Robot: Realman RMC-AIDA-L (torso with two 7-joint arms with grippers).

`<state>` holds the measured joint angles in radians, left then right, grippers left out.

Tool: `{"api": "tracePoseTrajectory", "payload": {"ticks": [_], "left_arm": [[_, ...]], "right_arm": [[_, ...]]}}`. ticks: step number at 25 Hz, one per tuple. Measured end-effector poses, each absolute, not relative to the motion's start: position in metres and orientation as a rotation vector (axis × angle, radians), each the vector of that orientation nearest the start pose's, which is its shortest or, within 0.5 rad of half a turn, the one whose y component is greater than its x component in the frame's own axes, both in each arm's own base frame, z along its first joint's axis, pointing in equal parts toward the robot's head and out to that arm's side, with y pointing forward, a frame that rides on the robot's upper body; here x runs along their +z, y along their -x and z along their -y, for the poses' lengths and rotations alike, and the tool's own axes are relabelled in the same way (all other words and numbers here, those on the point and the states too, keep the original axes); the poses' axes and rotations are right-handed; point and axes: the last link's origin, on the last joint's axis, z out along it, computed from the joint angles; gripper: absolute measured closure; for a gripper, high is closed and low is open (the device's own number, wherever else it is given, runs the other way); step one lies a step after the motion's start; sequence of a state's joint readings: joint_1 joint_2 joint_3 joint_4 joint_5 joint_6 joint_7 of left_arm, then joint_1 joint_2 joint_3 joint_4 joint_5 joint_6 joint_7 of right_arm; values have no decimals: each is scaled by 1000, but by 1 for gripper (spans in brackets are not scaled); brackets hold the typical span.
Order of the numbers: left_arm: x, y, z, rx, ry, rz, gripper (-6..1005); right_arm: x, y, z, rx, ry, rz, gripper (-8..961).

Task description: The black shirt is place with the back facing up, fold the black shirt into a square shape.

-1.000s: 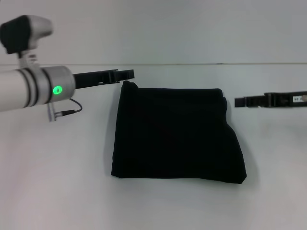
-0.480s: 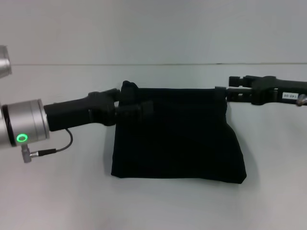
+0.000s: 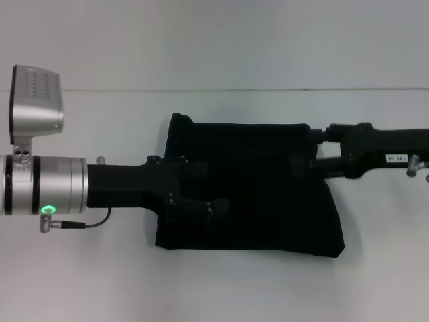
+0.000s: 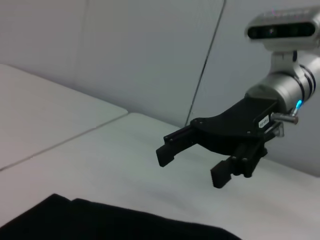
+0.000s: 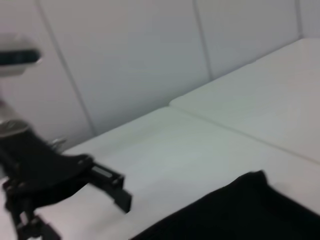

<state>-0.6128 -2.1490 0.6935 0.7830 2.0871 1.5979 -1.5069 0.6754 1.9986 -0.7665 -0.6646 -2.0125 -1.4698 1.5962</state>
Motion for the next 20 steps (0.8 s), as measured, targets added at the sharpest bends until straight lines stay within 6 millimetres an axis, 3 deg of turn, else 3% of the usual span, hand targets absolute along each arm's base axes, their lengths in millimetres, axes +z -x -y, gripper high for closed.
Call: {"api": "tracePoseTrajectory", "payload": {"ticks": [20], "left_arm": [[-14,219,-340,-682,2847,599,65]], "right_arm": [[23,-236,-374,517,2764,-665,21]]}}
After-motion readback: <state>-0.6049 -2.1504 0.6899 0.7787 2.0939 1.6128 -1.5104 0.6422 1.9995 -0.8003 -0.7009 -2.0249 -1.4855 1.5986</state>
